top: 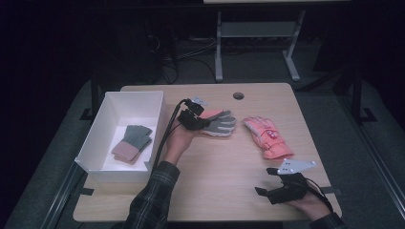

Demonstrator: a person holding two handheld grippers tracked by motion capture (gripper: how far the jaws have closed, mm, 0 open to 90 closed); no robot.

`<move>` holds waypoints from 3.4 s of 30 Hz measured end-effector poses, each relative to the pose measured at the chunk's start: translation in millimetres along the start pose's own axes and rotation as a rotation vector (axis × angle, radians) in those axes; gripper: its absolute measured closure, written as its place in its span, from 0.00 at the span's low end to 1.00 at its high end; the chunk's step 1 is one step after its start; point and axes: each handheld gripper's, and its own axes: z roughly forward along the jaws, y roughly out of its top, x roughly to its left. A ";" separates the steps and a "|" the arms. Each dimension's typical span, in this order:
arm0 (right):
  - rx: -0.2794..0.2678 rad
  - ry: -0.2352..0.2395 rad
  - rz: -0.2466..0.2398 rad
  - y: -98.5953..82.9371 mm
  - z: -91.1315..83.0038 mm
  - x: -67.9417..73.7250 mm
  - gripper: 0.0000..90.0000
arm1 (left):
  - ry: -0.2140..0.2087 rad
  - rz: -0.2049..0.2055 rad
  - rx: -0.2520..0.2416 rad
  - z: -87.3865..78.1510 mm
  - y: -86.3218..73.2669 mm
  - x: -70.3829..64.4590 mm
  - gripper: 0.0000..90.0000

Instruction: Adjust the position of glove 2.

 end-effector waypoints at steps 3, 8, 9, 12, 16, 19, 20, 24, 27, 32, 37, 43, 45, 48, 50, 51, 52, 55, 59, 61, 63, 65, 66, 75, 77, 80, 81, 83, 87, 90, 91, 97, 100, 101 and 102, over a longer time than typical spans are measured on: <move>0.001 0.001 -0.003 0.2 0.1 0.8 0.16 | 0.020 -0.006 0.006 13.2 0.5 4.4 1.00; 0.002 0.005 -0.009 0.0 1.6 0.7 0.16 | 0.046 -0.019 -0.001 27.2 3.2 15.7 1.00; 0.004 0.005 -0.003 0.0 1.5 0.9 0.16 | 0.048 -0.022 -0.001 29.1 4.5 17.4 1.00; 0.003 0.005 0.000 -0.8 1.6 -0.1 0.16 | 0.066 -0.023 0.003 34.3 6.5 23.3 1.00; 0.004 0.006 -0.007 -0.9 0.7 0.7 0.16 | 0.067 -0.037 0.035 44.5 5.0 29.3 1.00; 0.004 0.007 -0.008 -0.7 1.4 1.1 0.16 | 0.078 -0.037 0.045 49.0 2.8 30.7 1.00; 0.005 0.006 -0.007 -0.7 1.8 1.1 0.16 | 0.072 -0.042 0.044 50.2 1.8 32.2 1.00; 0.004 0.007 -0.006 -1.1 1.0 0.6 0.16 | 0.066 -0.048 0.065 54.3 -0.4 33.9 1.00; -0.001 0.005 -0.007 -1.4 1.0 0.1 0.16 | 0.058 -0.043 0.084 56.5 -2.4 32.0 1.00; 0.002 0.003 -0.008 -1.3 0.7 1.1 0.16 | 0.025 -0.047 0.091 53.6 -5.2 26.4 1.00; 0.002 0.002 -0.010 -1.5 1.2 0.8 0.16 | -0.004 -0.042 0.105 49.1 -9.7 17.5 1.00; 0.001 -0.001 0.000 -1.8 0.1 1.1 0.16 | -0.041 -0.033 0.108 43.2 -15.0 3.4 1.00; -0.001 -0.002 -0.005 -1.7 0.0 1.0 0.16 | -0.059 -0.026 0.114 40.6 -18.3 -3.3 1.00; 0.003 0.000 -0.006 -1.6 0.1 1.7 0.16 | -0.073 0.000 0.124 37.5 -21.1 -9.9 1.00; -0.001 -0.003 -0.005 -1.6 0.0 1.6 0.16 | -0.083 0.009 0.122 35.6 -24.0 -15.5 1.00; -0.001 -0.003 -0.004 -1.6 0.0 1.5 0.16 | -0.092 0.016 0.125 34.6 -25.3 -17.7 1.00; -0.001 -0.003 -0.003 -1.7 0.0 1.5 0.16 | -0.099 0.021 0.130 33.4 -26.4 -19.7 1.00; 0.000 -0.004 -0.003 -1.8 0.2 1.6 0.16 | -0.116 0.040 0.136 29.8 -30.2 -26.5 1.00; -0.002 -0.005 -0.004 -1.6 0.0 1.5 0.16 | -0.133 0.048 0.137 26.3 -35.5 -35.6 1.00; 0.002 -0.009 -0.005 -1.6 -0.2 1.8 0.16 | -0.146 0.060 0.145 24.1 -37.8 -40.3 1.00; 0.004 -0.009 -0.004 -1.5 -0.5 2.2 0.16 | -0.146 0.068 0.144 22.4 -40.3 -46.6 1.00; 0.004 -0.009 -0.003 -1.4 -0.5 2.3 0.16 | -0.149 0.077 0.140 20.3 -43.1 -53.1 1.00; 0.004 -0.010 -0.004 -1.4 -0.4 2.2 0.16 | -0.151 0.076 0.139 19.6 -44.5 -56.7 1.00; -0.003 -0.012 -0.009 -1.7 -0.7 1.4 0.16 | -0.183 0.116 0.163 13.2 -53.7 -78.8 1.00; 0.003 -0.012 -0.007 -1.6 -0.7 1.3 0.16 | -0.190 0.110 0.161 11.9 -54.9 -82.0 1.00; -0.002 -0.015 -0.004 -1.9 -0.9 1.3 0.16 | -0.190 0.134 0.160 6.0 -51.1 -79.9 1.00; -0.001 -0.015 -0.003 -2.0 -1.1 1.2 0.16 | -0.187 0.133 0.152 3.4 -48.5 -78.3 1.00; 0.001 -0.016 -0.004 -2.2 -1.3 0.5 0.16 | -0.173 0.130 0.135 -0.4 -41.9 -74.5 1.00; -0.001 -0.015 0.005 -1.8 -0.9 1.0 0.16 | -0.122 0.112 0.118 -3.3 -28.2 -59.4 1.00; 0.000 -0.014 -0.002 -1.9 -0.8 1.2 0.16 | -0.075 0.082 0.115 0.8 -22.4 -41.0 1.00; 0.001 -0.015 0.001 -2.0 -0.9 1.1 0.16 | -0.069 0.058 0.109 3.7 -22.1 -35.0 1.00; -0.005 -0.015 0.005 -2.6 -1.5 -0.5 0.16 | -0.028 0.016 0.183 20.2 -29.0 -14.0 1.00; -0.006 -0.017 0.009 -3.3 -2.4 -1.3 0.16 | -0.026 0.009 0.196 19.1 -33.3 -15.1 1.00; -0.006 -0.018 0.009 -3.5 -2.7 -1.4 0.16 | -0.028 0.006 0.201 18.2 -34.6 -16.1 1.00; -0.007 -0.019 0.010 -3.4 -2.9 -1.2 0.16 | -0.025 0.008 0.206 17.1 -35.6 -17.2 1.00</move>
